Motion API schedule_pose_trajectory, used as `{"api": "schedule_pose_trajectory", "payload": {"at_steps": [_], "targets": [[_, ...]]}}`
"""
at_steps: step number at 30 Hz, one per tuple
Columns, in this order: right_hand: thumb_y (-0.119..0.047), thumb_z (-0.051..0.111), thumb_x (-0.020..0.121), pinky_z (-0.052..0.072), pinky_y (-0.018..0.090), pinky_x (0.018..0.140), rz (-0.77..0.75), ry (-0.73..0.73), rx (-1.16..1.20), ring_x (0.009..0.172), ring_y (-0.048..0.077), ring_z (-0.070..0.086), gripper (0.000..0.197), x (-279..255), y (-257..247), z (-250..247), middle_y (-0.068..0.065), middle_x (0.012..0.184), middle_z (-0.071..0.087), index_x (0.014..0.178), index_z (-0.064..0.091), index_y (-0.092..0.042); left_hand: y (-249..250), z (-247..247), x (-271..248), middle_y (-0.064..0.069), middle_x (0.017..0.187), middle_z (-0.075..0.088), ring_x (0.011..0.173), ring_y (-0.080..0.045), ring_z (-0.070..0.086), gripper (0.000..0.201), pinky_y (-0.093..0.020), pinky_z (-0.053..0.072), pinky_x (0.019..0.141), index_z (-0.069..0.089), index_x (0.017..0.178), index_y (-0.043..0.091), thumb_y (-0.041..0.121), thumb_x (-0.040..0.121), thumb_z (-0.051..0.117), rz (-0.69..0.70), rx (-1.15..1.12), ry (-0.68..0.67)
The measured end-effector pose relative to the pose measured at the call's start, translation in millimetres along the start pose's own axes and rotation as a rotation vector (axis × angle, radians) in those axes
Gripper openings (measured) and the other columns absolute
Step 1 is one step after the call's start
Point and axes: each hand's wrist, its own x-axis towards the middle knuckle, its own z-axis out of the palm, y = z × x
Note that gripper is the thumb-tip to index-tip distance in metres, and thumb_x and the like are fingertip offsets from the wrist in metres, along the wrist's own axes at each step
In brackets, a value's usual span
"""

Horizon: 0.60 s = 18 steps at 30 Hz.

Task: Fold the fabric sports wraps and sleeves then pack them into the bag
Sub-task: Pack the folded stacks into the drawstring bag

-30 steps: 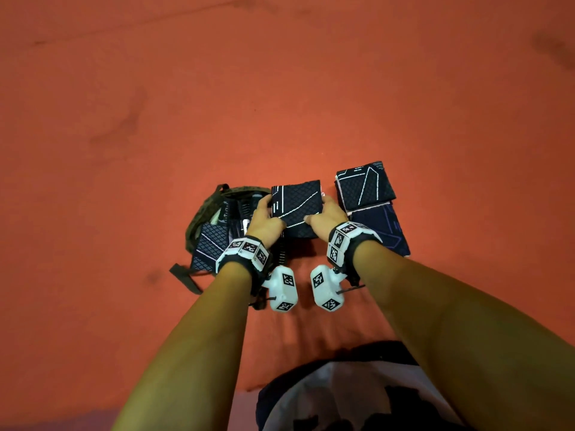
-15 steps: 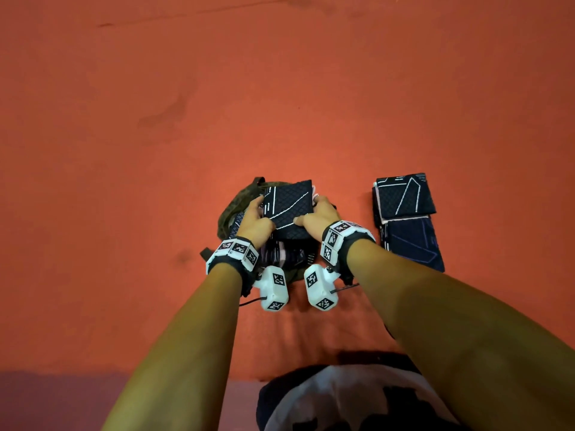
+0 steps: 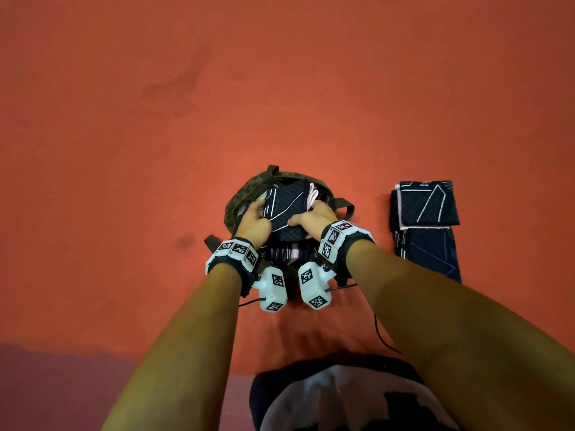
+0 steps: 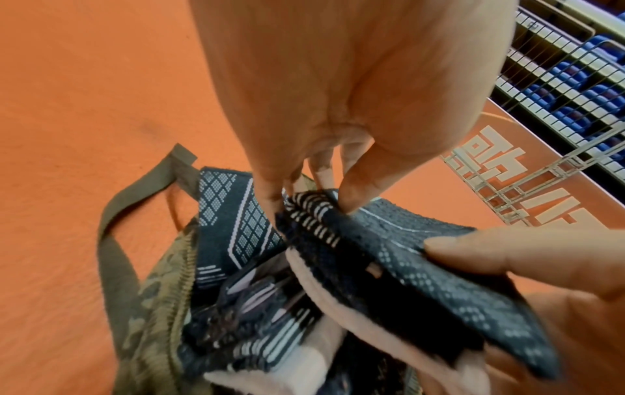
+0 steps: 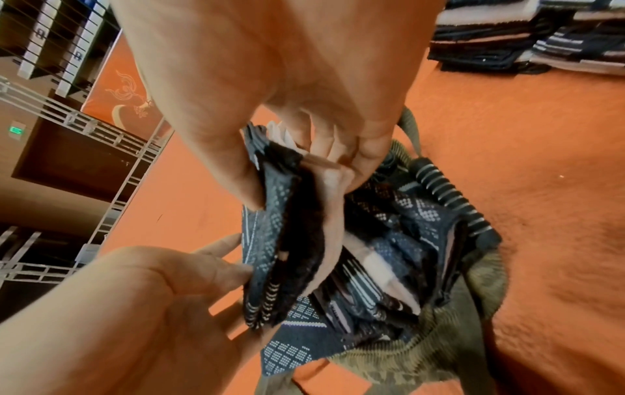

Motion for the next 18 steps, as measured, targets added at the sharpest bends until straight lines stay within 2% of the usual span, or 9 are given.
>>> {"api": "schedule_pose_trajectory", "payload": {"at_steps": [1, 5, 7, 9, 11, 14, 16, 17, 18], "targets": [[-0.023, 0.079, 0.066, 0.058, 0.045, 0.086, 0.001, -0.005, 0.002, 0.095, 0.026, 0.067, 0.047, -3, -1, 1, 0.002, 0.106, 0.067, 0.108, 0.059, -0.018, -3, -2, 3, -0.004, 0.115, 0.064, 0.087, -0.011, 0.064, 0.063, -0.027, 0.054, 0.066, 0.043, 0.144, 0.014, -0.014, 0.088, 0.044, -0.003, -0.007, -0.001], [-0.02, 0.079, 0.07, 0.057, 0.043, 0.09, 0.016, 0.007, 0.051, 0.1, 0.025, 0.066, 0.056, -2, 5, 8, 0.003, 0.114, 0.066, 0.121, 0.056, -0.016, -14, -10, 10, -0.001, 0.112, 0.067, 0.093, -0.014, 0.066, 0.057, -0.035, 0.057, 0.079, 0.047, 0.14, 0.013, -0.011, 0.089, 0.052, -0.012, -0.028, -0.012], [-0.016, 0.079, 0.072, 0.057, 0.043, 0.09, 0.02, 0.009, 0.084, 0.099, 0.025, 0.067, 0.048, -1, 9, 8, 0.004, 0.112, 0.068, 0.115, 0.059, -0.016, -19, -12, 12, -0.005, 0.114, 0.066, 0.097, -0.02, 0.066, 0.056, -0.042, 0.056, 0.089, 0.049, 0.139, 0.012, -0.013, 0.089, 0.052, -0.024, -0.033, -0.004], [-0.015, 0.08, 0.073, 0.058, 0.043, 0.089, 0.024, 0.019, 0.086, 0.097, 0.026, 0.068, 0.042, 1, 12, 9, 0.004, 0.109, 0.069, 0.111, 0.061, -0.015, -22, -14, 16, -0.009, 0.116, 0.065, 0.1, -0.025, 0.064, 0.054, -0.043, 0.054, 0.093, 0.05, 0.138, 0.009, -0.014, 0.088, 0.05, -0.057, -0.047, 0.026], [-0.018, 0.081, 0.073, 0.059, 0.042, 0.088, 0.032, 0.022, 0.072, 0.097, 0.026, 0.068, 0.045, 2, 13, 9, 0.004, 0.11, 0.069, 0.113, 0.061, -0.014, -26, -17, 19, -0.014, 0.118, 0.063, 0.098, -0.027, 0.062, 0.051, -0.04, 0.051, 0.09, 0.05, 0.138, 0.007, -0.01, 0.09, 0.049, -0.101, -0.028, 0.092], [-0.024, 0.081, 0.07, 0.058, 0.042, 0.089, 0.042, 0.027, 0.044, 0.097, 0.025, 0.067, 0.049, 8, 16, 10, 0.004, 0.11, 0.068, 0.113, 0.06, -0.014, -31, -26, 21, -0.015, 0.118, 0.061, 0.106, -0.032, 0.063, 0.044, -0.033, 0.05, 0.081, 0.05, 0.136, 0.005, -0.007, 0.093, 0.05, -0.143, -0.007, 0.136], [-0.028, 0.08, 0.064, 0.058, 0.043, 0.089, 0.042, 0.039, 0.051, 0.095, 0.025, 0.068, 0.05, 12, 18, 11, 0.003, 0.107, 0.069, 0.108, 0.06, -0.017, -37, -31, 26, -0.007, 0.108, 0.061, 0.086, -0.021, 0.063, 0.043, -0.024, 0.051, 0.065, 0.05, 0.133, 0.009, -0.007, 0.093, 0.051, -0.146, 0.025, 0.12], [-0.03, 0.08, 0.061, 0.058, 0.043, 0.089, 0.042, 0.046, 0.048, 0.095, 0.025, 0.068, 0.05, 13, 19, 12, 0.002, 0.106, 0.069, 0.106, 0.06, -0.018, -42, -33, 32, -0.003, 0.104, 0.062, 0.077, -0.017, 0.061, 0.045, -0.025, 0.051, 0.062, 0.05, 0.133, 0.011, -0.007, 0.092, 0.052, -0.149, 0.043, 0.112], [-0.031, 0.079, 0.06, 0.058, 0.044, 0.089, 0.038, 0.052, 0.045, 0.094, 0.026, 0.068, 0.05, 15, 21, 14, 0.002, 0.105, 0.069, 0.105, 0.06, -0.019, -46, -34, 35, -0.001, 0.1, 0.062, 0.075, -0.018, 0.062, 0.047, -0.031, 0.053, 0.064, 0.05, 0.134, 0.012, -0.006, 0.091, 0.053, -0.157, 0.062, 0.102]]}}
